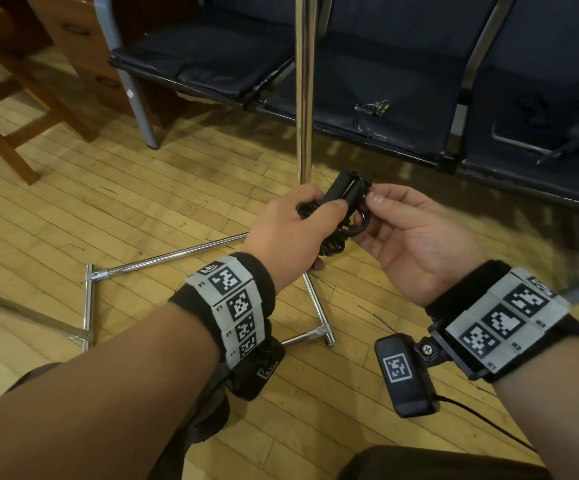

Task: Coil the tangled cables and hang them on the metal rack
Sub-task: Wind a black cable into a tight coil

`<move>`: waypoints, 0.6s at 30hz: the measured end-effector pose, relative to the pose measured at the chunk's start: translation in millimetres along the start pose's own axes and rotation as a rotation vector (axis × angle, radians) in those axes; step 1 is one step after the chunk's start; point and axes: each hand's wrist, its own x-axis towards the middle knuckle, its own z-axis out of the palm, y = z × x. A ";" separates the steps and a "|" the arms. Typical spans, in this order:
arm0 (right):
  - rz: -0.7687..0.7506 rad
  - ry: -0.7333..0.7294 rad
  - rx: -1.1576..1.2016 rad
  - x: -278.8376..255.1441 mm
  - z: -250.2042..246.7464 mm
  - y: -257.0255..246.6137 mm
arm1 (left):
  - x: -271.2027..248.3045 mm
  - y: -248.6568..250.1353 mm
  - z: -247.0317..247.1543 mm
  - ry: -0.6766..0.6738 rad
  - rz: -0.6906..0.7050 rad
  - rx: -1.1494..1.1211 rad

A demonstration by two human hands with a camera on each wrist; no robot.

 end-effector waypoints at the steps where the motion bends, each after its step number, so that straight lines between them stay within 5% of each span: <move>1: -0.001 0.001 0.008 0.1 0.5 -0.3 | 0.3 0.3 -0.3 0.004 -0.005 -0.011; 9: -0.039 -0.013 0.027 -0.8 4.2 -1.6 | 1.6 0.7 -2.8 0.024 -0.051 -0.074; 18: -0.021 -0.088 0.068 -4.7 1.3 -3.1 | 3.6 0.4 -6.5 -0.124 -0.022 -0.186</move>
